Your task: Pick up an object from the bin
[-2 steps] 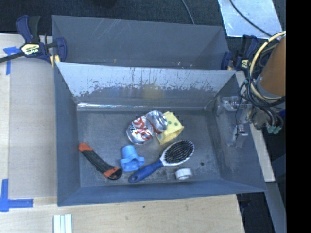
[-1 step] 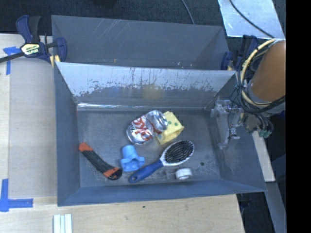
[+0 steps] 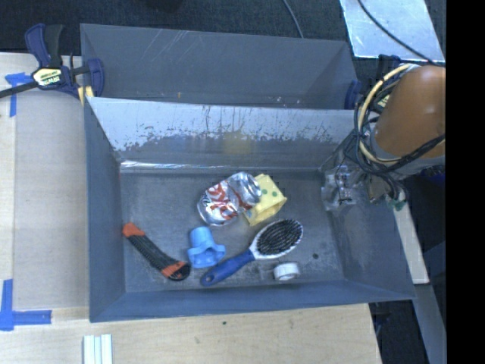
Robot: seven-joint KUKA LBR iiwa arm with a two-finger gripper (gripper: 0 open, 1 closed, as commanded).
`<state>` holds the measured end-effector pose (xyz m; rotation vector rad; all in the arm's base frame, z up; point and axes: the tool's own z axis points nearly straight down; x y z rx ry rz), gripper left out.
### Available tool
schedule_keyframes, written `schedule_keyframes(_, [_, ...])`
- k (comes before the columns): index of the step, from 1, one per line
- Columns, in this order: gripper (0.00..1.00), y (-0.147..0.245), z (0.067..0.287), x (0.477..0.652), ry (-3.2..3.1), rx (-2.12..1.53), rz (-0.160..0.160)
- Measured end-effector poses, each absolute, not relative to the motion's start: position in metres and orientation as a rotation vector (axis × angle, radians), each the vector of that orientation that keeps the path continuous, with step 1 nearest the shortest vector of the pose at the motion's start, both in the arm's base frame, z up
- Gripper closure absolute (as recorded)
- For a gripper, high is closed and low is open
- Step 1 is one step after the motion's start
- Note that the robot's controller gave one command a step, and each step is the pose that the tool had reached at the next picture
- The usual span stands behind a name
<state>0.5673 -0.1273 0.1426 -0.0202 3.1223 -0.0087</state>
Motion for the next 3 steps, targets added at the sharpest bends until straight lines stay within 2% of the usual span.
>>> schedule_keyframes(1, [1.0,-0.127,0.143,0.567,3.122,-0.021,-0.009])
schedule_keyframes(2, [1.0,-0.073,0.087,0.556,3.123,-0.012,-0.005])
schedule_keyframes(3, [1.0,-0.073,0.077,0.55,3.113,0.015,-0.015])
